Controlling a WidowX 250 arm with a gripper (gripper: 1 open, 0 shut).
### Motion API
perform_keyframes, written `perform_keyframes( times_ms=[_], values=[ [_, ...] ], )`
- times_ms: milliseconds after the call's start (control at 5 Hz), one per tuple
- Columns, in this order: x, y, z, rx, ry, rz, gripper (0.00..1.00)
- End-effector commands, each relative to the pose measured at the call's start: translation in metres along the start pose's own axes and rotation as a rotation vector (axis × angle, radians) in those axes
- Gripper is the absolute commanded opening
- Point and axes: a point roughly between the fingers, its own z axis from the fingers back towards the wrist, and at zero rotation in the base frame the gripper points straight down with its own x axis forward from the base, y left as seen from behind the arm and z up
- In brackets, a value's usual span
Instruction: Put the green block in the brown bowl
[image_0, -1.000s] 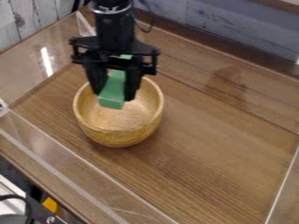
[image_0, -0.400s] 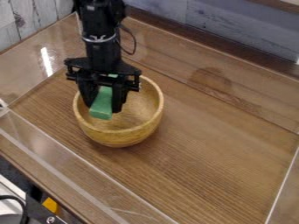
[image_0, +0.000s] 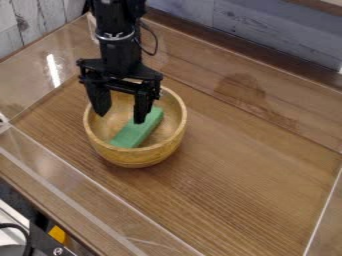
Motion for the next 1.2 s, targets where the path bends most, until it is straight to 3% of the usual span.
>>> perform_keyframes(
  times_ms=[0, 400, 1000],
  values=[
    [0.009, -0.002, 0.014, -0.003, -0.033, -0.054, 1.00],
    [0.023, -0.003, -0.009, -0.018, -0.028, -0.156, 1.00],
    [0.025, -0.008, -0.001, -0.054, -0.012, -0.165, 1.00]
  ],
)
